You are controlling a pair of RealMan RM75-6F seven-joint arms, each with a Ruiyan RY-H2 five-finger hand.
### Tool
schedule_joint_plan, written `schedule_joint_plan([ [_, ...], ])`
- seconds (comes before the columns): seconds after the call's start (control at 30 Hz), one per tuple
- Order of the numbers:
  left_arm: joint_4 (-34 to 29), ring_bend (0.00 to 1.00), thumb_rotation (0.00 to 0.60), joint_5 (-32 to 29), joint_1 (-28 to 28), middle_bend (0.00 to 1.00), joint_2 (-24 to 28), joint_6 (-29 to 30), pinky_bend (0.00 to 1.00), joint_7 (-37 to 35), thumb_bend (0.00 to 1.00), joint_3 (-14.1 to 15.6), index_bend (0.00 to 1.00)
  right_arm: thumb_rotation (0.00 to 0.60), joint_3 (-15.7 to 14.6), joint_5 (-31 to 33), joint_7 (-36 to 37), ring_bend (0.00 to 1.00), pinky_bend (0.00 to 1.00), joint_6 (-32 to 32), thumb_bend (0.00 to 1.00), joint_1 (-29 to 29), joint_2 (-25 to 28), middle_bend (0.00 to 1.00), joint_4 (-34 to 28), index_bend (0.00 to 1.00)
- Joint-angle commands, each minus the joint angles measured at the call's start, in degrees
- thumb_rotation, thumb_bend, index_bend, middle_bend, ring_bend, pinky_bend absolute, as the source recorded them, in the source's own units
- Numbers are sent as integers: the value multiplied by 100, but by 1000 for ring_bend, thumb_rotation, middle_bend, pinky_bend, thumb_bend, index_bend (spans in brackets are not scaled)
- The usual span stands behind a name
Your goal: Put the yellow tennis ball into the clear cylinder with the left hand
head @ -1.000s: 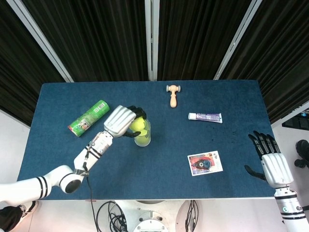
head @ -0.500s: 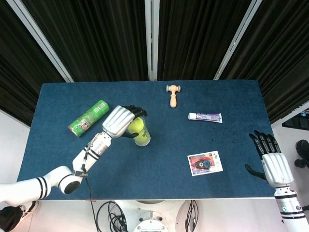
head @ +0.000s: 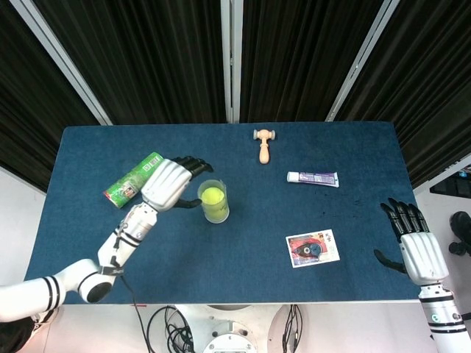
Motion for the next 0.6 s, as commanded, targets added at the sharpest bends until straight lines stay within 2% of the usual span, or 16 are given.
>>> schedule_joint_plan([
  [0.03,-325,345,600,229,749,336,475,840,510,293,98,373,342,600,-20,-55,6,0,0,35,153,-12,8,0,-26,0],
  [0.13,-540,295,600,415,1390,314,730,1442,438,418,98,808,342,600,-59,-112,-55,0,0,0,153,1,-21,0,-28,0],
  [0.2,-646,207,600,423,1775,243,891,1638,339,742,98,1158,314,600,-92,-159,-128,0,0,-55,152,29,-50,0,-45,0],
  [0.3,-808,41,600,204,2169,76,989,1676,144,1252,98,1533,177,600,-116,-227,-224,0,0,-64,153,46,-90,0,-67,0],
  [0.4,-856,0,600,-83,2558,0,936,1696,17,1293,98,1802,48,600,-131,-252,-275,0,0,-82,153,58,-124,0,-74,0],
  [0.6,-223,0,600,261,3032,0,615,2182,0,841,98,1915,9,600,-102,-161,-407,0,0,-225,152,131,-202,0,-36,0],
])
